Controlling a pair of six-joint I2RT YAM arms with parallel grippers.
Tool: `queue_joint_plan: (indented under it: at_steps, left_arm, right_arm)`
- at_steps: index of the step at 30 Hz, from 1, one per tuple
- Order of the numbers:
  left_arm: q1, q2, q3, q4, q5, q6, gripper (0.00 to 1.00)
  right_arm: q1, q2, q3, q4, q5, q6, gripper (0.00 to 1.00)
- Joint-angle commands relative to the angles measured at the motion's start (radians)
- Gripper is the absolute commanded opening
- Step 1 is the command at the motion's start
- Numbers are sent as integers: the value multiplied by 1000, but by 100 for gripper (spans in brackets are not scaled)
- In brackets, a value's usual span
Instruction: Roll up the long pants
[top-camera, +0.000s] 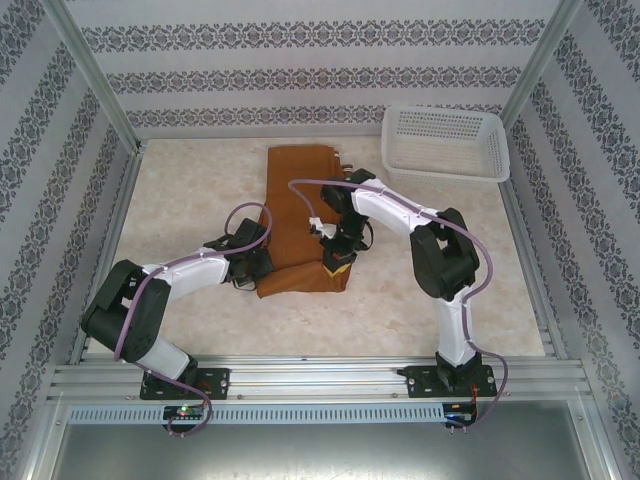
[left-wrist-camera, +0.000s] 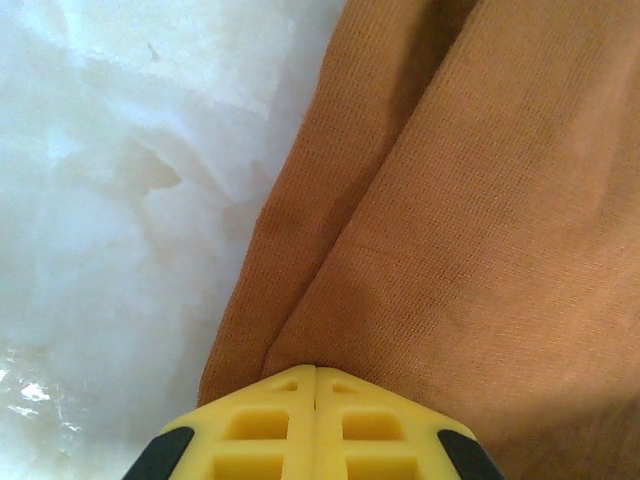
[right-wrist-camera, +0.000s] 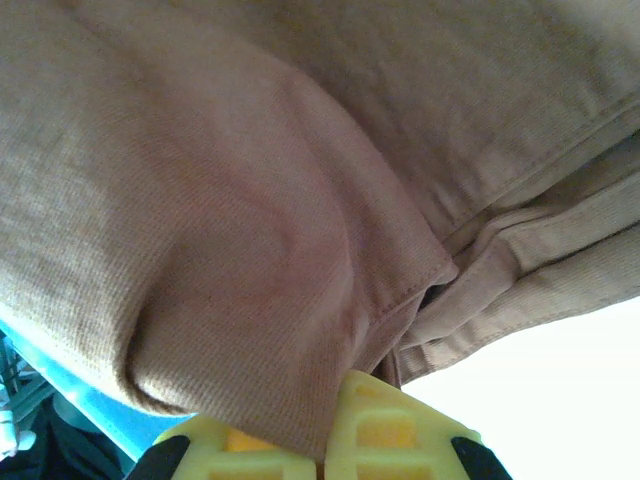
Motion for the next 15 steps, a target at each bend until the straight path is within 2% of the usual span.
queue_joint_plan:
  at_steps: [1, 5, 9, 12, 15]
  left_arm:
    - [-11, -18, 13, -83, 6, 22, 0]
    - [-11, -117, 86, -213, -80, 53, 0]
    - [-12, -279, 273, -386, -131, 98, 0]
    - [-12, -349, 366, -474, -53, 57, 0]
    - [-34, -437, 309, -426, 46, -37, 0]
  right_arm:
    - [-16, 70, 31, 19, -8, -29, 0]
    - [-22, 120, 32, 30, 12, -39, 0]
    - [-28, 143, 25, 58, 19, -34, 0]
    - [-33, 164, 33, 76, 26, -28, 0]
    - [-34, 180, 42, 87, 29, -27, 0]
